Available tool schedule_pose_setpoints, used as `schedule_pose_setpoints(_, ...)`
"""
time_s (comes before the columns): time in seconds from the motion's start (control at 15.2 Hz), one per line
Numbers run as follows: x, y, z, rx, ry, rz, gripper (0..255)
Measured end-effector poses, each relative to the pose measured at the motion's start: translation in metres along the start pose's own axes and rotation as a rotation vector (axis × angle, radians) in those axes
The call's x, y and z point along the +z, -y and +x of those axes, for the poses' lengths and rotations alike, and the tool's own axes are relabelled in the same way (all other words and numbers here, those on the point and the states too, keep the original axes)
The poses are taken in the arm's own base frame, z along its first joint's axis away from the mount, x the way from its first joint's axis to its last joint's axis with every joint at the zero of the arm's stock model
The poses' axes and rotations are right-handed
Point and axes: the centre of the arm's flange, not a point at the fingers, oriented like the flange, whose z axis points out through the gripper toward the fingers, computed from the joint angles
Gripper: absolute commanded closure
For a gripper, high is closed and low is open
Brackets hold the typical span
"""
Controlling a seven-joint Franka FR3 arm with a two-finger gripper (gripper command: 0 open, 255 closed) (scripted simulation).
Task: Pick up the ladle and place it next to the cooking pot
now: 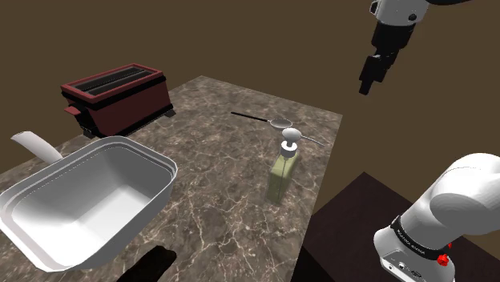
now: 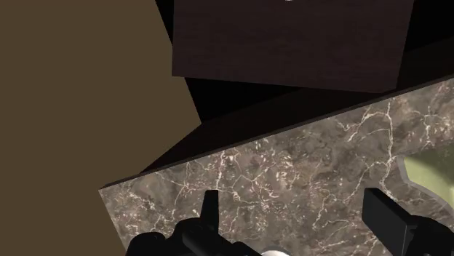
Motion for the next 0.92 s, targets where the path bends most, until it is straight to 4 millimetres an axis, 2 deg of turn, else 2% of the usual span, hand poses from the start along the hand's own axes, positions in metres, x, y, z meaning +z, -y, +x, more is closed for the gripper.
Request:
schedule_pose_setpoints(0.2,0.008,-0.005,0.012,-0.011,-0.004,0.008,0)
schedule_pose_setpoints(0.92,0.087,-0.008,0.122,-0.111,-0.047,0.082,0)
